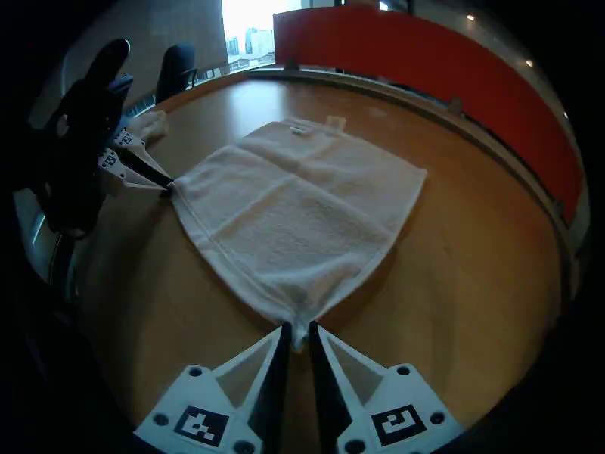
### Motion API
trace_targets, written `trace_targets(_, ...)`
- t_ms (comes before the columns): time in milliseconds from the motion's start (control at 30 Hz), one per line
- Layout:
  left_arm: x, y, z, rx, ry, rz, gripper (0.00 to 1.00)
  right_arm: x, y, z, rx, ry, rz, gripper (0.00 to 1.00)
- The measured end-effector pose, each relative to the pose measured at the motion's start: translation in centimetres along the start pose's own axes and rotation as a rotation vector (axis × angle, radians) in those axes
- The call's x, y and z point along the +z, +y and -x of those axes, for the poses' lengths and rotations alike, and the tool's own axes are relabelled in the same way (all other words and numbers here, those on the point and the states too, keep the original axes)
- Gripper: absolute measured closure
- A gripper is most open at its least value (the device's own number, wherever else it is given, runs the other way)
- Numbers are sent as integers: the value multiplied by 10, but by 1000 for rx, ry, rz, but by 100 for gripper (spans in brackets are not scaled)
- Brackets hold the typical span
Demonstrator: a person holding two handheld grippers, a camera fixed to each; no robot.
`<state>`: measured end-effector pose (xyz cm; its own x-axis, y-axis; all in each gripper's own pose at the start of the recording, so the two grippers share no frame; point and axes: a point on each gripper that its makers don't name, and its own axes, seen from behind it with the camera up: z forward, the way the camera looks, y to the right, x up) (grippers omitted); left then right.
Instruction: Fold towel
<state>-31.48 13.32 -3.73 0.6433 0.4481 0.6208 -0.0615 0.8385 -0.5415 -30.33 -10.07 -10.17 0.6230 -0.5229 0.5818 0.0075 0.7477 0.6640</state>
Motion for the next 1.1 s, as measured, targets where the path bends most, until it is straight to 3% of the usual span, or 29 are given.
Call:
trace_targets(233,-1,1,0,-22,-8,-2,87,-4,-2,-7,0,22,5,88)
trace_targets(767,-9,8,-1,-49,-6,2,88,-13,-3,-9,16,31,5,89)
trace_targets(1100,-33,14,-7,-101,-11,11,88,-34,-9,-29,19,70,-4,89)
